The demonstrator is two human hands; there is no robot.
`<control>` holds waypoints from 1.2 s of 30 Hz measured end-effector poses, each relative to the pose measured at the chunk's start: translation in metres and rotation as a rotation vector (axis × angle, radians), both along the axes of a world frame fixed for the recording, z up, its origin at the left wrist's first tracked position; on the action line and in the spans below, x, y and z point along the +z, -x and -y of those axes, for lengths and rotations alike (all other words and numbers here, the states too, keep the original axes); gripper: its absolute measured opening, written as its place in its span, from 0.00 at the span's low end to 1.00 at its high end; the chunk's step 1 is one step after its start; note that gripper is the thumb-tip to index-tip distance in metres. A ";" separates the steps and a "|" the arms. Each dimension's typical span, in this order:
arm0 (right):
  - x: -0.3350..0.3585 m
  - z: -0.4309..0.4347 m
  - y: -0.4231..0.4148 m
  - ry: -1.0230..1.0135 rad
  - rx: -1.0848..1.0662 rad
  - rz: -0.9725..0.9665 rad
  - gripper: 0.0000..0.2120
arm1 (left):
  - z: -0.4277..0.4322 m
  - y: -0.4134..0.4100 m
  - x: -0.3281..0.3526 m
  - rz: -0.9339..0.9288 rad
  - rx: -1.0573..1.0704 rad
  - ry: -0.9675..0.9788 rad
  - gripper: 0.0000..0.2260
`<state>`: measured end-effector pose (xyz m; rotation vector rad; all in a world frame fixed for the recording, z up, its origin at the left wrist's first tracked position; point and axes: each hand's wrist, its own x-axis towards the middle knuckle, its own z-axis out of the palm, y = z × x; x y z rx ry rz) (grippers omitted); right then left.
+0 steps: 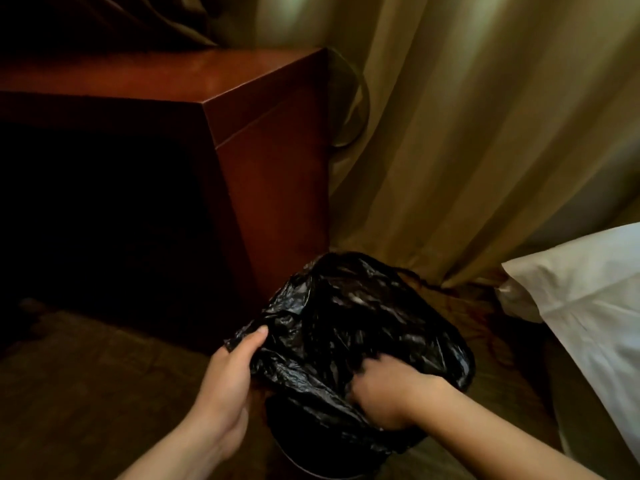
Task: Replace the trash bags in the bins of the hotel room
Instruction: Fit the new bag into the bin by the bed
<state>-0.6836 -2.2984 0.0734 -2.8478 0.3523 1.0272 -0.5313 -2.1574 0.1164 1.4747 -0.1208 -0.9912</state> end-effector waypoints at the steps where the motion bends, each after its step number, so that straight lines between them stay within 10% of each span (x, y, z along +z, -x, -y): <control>1: 0.001 0.000 0.000 -0.132 -0.047 -0.033 0.15 | -0.002 -0.001 -0.004 -0.002 0.007 -0.033 0.22; 7: -0.018 0.001 -0.010 -0.120 -0.371 0.463 0.23 | -0.014 -0.010 -0.009 0.254 -0.025 -0.172 0.05; 14: -0.051 -0.009 -0.043 -0.527 -0.342 -0.232 0.28 | -0.012 -0.016 -0.014 0.482 -0.050 -0.309 0.08; 20: -0.045 -0.017 -0.035 -0.329 -0.317 0.112 0.22 | -0.010 -0.020 -0.019 0.626 -0.089 -0.407 0.22; 23: -0.025 -0.021 -0.013 -0.354 -0.368 0.472 0.18 | -0.020 -0.019 -0.018 1.078 -0.184 -0.438 0.31; 28: -0.011 -0.014 0.031 0.064 -0.333 0.987 0.16 | -0.024 -0.005 -0.022 1.932 -0.651 -0.134 0.11; 36: -0.029 0.036 0.061 0.151 -0.517 0.405 0.38 | -0.023 -0.013 -0.044 1.622 -1.432 -0.984 0.52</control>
